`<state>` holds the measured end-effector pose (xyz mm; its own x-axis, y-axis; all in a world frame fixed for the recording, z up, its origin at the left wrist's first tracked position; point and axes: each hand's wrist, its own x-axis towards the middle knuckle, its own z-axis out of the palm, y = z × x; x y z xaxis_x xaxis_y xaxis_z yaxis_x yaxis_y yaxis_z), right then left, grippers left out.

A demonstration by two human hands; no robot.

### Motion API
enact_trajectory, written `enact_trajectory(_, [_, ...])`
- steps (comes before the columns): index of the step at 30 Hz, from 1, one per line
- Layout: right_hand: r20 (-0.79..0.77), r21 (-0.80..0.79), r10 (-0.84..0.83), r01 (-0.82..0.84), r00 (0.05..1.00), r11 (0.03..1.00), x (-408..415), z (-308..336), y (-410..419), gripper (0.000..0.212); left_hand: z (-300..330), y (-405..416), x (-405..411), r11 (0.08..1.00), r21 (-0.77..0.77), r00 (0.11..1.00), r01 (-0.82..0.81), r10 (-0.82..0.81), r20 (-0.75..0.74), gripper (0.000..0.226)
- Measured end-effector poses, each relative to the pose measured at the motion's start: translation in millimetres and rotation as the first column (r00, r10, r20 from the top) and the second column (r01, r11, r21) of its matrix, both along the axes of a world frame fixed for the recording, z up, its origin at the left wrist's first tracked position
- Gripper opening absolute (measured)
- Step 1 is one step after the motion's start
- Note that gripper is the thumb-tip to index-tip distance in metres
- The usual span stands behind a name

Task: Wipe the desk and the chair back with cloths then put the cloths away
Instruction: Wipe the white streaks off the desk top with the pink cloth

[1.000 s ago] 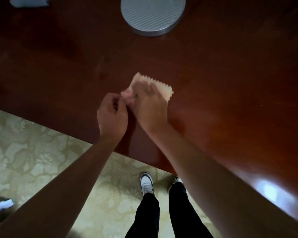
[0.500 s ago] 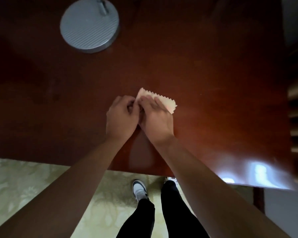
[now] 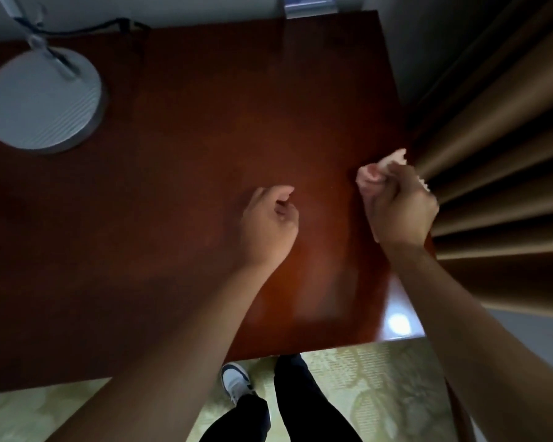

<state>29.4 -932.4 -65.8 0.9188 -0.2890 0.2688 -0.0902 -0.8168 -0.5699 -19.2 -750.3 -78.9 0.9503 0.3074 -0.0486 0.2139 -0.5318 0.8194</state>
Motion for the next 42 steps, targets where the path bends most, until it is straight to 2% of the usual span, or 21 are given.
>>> enact_trajectory(2, [0.053,0.082,0.158,-0.162,0.986,0.983,-18.7,4.4,22.6,0.019,-3.3,5.0,1.9,0.996,-0.068,0.998,-0.063,0.064,0.001,0.027])
enact_trajectory(3, [0.02,0.077,0.267,-0.268,0.964,0.96,-30.6,0.4,39.8,0.019,-4.0,6.9,3.5,0.995,-0.073,0.998,-0.068,0.068,0.001,0.026])
enact_trajectory(5, [-0.073,0.046,0.403,-0.401,0.912,0.915,-58.2,-13.0,72.6,0.027,-3.5,8.9,4.4,0.998,-0.04,0.999,-0.048,0.047,-0.018,0.025])
enact_trajectory(7, [-0.048,-0.028,0.437,-0.439,0.898,0.898,-67.6,-24.1,79.0,0.035,-3.5,10.9,3.0,1.0,0.0,1.0,-0.005,0.005,-0.01,0.023])
enact_trajectory(10, [-0.106,-0.032,0.365,-0.37,0.925,0.929,-46.0,-25.5,38.6,0.036,-5.3,8.9,0.9,0.995,0.087,0.998,0.052,-0.055,0.035,0.019])
enact_trajectory(13, [-0.084,-0.047,0.067,-0.071,0.994,0.996,-12.2,-20.4,-18.9,0.043,-6.6,-6.1,-2.6,0.988,0.146,0.999,0.043,-0.047,0.023,0.018])
enact_trajectory(15, [-0.042,-0.018,-0.072,0.071,0.997,0.997,-13.4,-11.2,-41.1,0.034,-5.8,-22.2,-6.3,0.992,0.122,0.998,0.032,-0.038,0.046,0.018])
enact_trajectory(17, [-0.05,0.089,-0.003,0.007,0.999,0.996,-35.9,-1.2,-39.1,0.024,-5.5,-39.9,-10.1,0.997,0.075,0.996,0.012,-0.019,0.092,0.018])
enact_trajectory(19, [-0.08,0.123,0.137,-0.127,0.987,0.984,-74.9,-2.9,-20.5,0.031,-5.9,-52.2,-14.0,0.999,0.053,0.992,-0.007,0.001,0.127,0.018])
enact_trajectory(20, [-0.083,0.115,0.216,-0.206,0.973,0.972,-94.6,-11.1,-11.7,0.034,-6.5,-55.5,-15.8,0.998,0.064,0.99,0.009,-0.018,0.142,0.018])
enact_trajectory(22, [-0.004,-0.018,0.311,-0.311,0.95,0.95,-121.5,-34.8,-6.8,0.032,-8.3,-59.0,-21.3,0.982,0.139,0.973,0.127,-0.151,0.174,0.013])
enact_trajectory(24, [0.064,-0.065,0.25,-0.246,0.966,0.967,-118.7,-40.4,-17.7,0.022,-10.0,-62.4,-28.4,0.923,0.251,0.923,0.292,-0.341,0.179,0.008])
enact_trajectory(25, [0.084,-0.063,0.198,-0.193,0.977,0.979,-111.3,-37.2,-24.5,0.027,-11.0,-63.4,-30.1,0.895,0.288,0.902,0.342,-0.398,0.168,0.008])
enact_trajectory(26, [0.073,-0.051,0.117,-0.113,0.99,0.992,-104.7,-29.8,-33.1,0.042,-11.1,-64.3,-31.8,0.884,0.294,0.896,0.363,-0.418,0.15,0.009])
enact_trajectory(27, [0.029,-0.033,0.023,-0.022,0.999,0.999,-96.7,-23.7,-43.7,0.054,-10.9,-64.7,-32.3,0.89,0.278,0.903,0.362,-0.409,0.134,0.01])
enact_trajectory(28, [-0.024,-0.019,-0.062,0.061,0.998,0.998,-88.3,-17.1,-54.3,0.055,-10.2,-64.2,-32.5,0.902,0.253,0.915,0.349,-0.387,0.115,0.011])
enact_trajectory(30, [-0.084,-0.019,-0.155,0.154,0.984,0.988,-81.2,-8.0,-69.3,0.043,-6.8,-64.4,-31.3,0.923,0.197,0.932,0.33,-0.352,0.089,0.013])
enact_trajectory(33, [-0.077,0.081,-0.005,0.012,0.997,0.997,-96.3,-6.2,-44.0,0.039,-1.7,-59.3,-30.9,0.947,0.128,0.949,0.294,-0.305,0.08,0.014])
enact_trajectory(36, [-0.03,0.022,0.208,-0.207,0.978,0.978,-131.0,-27.0,9.2,0.016,5.3,-34.1,-43.1,0.957,0.142,0.958,0.253,-0.269,0.103,0.013])
enact_trajectory(39, [0.045,0.025,0.227,-0.228,0.973,0.973,-138.7,-37.6,45.5,0.014,12.0,16.3,-65.4,0.962,0.221,0.972,0.162,-0.194,0.134,0.015])
enact_trajectory(42, [0.005,-0.001,0.189,-0.189,0.982,0.982,-125.0,-30.0,78.1,0.022,8.3,70.8,-96.8,0.956,0.279,0.986,0.087,-0.122,0.112,0.014])
